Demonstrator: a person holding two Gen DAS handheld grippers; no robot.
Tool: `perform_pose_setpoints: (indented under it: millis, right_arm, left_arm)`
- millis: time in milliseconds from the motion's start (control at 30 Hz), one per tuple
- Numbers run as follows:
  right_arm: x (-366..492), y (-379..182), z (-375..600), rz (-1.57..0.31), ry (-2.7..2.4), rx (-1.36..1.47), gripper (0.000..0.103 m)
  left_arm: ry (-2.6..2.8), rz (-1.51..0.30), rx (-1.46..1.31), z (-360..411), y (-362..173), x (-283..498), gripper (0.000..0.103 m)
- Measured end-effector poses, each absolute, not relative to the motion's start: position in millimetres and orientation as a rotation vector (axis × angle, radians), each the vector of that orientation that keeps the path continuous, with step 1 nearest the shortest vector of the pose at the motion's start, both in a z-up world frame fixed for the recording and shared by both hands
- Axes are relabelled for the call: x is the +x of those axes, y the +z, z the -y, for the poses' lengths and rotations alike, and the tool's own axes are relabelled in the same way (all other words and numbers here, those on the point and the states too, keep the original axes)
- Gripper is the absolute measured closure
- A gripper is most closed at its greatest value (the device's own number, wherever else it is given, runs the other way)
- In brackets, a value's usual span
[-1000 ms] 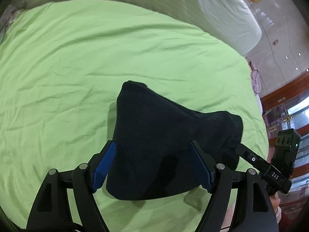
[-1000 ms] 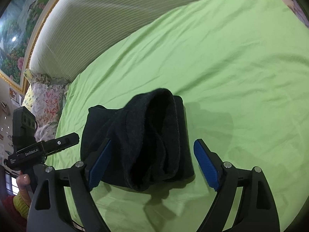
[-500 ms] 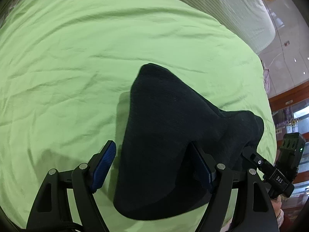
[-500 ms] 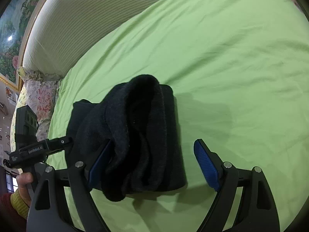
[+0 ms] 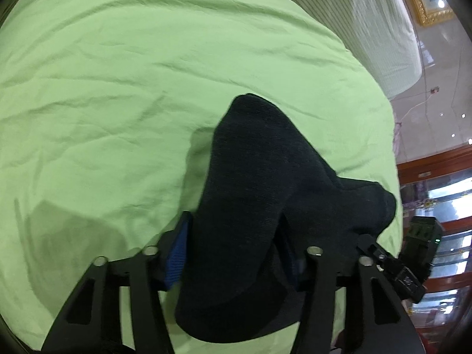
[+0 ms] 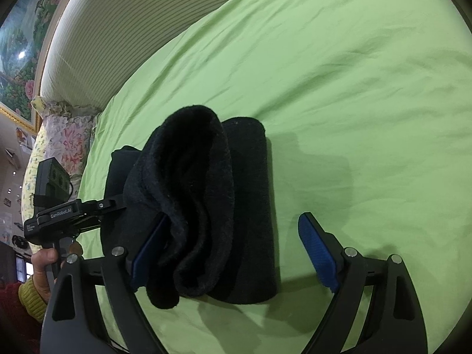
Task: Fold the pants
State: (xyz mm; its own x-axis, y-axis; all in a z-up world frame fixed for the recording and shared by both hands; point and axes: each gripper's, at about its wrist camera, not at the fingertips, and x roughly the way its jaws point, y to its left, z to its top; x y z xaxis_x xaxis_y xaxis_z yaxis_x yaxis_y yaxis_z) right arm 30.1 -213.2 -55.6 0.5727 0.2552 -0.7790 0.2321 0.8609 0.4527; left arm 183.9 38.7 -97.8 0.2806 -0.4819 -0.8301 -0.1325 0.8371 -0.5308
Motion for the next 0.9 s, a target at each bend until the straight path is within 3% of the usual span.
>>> perform_pose_setpoints:
  millis: [267, 333, 900]
  right_arm:
    - [33.6, -53.1, 207.4, -0.991, 0.076, 0.604, 0.051]
    - [31.7, -47.3, 204.3, -0.978, 0.086, 0.599, 0.055]
    - [99.6, 0.4, 155.0, -0.889, 0.262, 0.511, 0.059]
  left_arm:
    - [-0.287, -1.247, -0.535, -32.5, -81.4, 179.8, 0.071]
    - [-0.297, -1.235, -0.528, -32.4, -74.5, 177.9, 0.075]
    - [-0.197, -1.056, -0.64, -117.9, -7.6, 165.6, 0.079]
